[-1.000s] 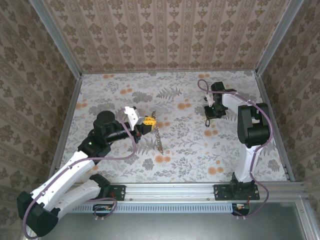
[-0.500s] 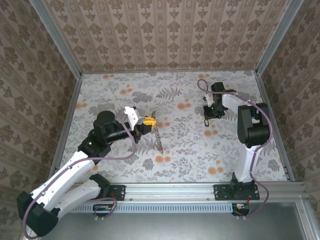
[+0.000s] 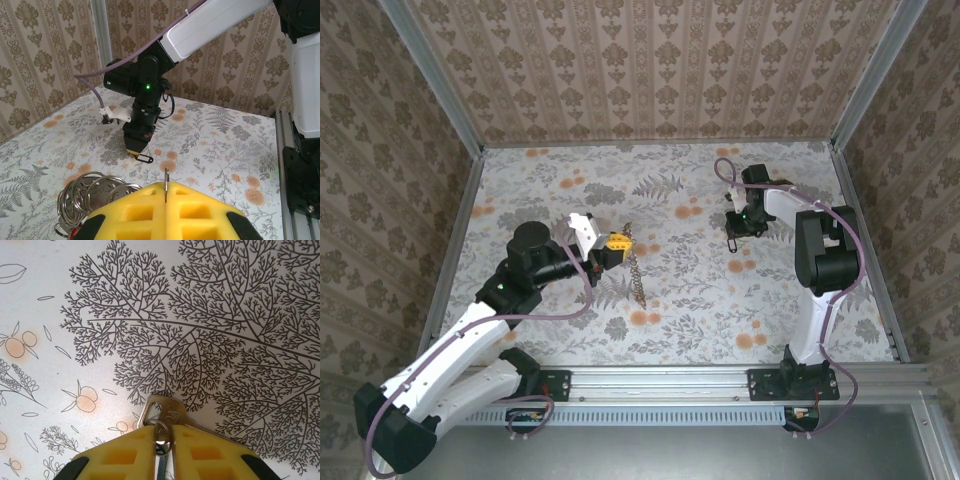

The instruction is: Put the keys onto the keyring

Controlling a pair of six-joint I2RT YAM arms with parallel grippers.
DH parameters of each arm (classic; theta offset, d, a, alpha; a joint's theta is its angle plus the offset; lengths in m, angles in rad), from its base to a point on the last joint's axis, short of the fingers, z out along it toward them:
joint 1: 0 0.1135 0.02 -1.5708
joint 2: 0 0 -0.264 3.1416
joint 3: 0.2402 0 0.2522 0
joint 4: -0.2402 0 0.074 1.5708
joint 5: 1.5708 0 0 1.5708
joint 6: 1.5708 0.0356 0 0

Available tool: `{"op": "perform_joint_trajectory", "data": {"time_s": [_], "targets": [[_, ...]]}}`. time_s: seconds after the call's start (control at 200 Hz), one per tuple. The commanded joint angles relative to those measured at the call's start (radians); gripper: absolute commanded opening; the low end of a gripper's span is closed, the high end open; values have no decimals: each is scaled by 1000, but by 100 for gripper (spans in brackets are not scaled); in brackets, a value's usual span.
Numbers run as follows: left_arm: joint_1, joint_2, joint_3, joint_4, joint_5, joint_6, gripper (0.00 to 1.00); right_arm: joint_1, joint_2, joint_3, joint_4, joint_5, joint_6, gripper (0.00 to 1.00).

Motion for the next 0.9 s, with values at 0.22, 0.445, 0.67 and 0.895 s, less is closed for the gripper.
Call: {"op": "perform_joint_trajectory", "data": {"time_s": [0.22,0.445,0.67,0.895], "targets": [[-10,-6,1,47,8,3,0,14,-43,-14,9,-25,-10,20],[-9,-7,1,46,7,3,0,18,-30,-8,7,-14,-9,20],[-10,-12,1,43,8,3,0,17,-27,-6,8,-10,-11,18],[-16,-21,7,29,1,9,0,18,-22,-3,7,-5,-11,8]]}}
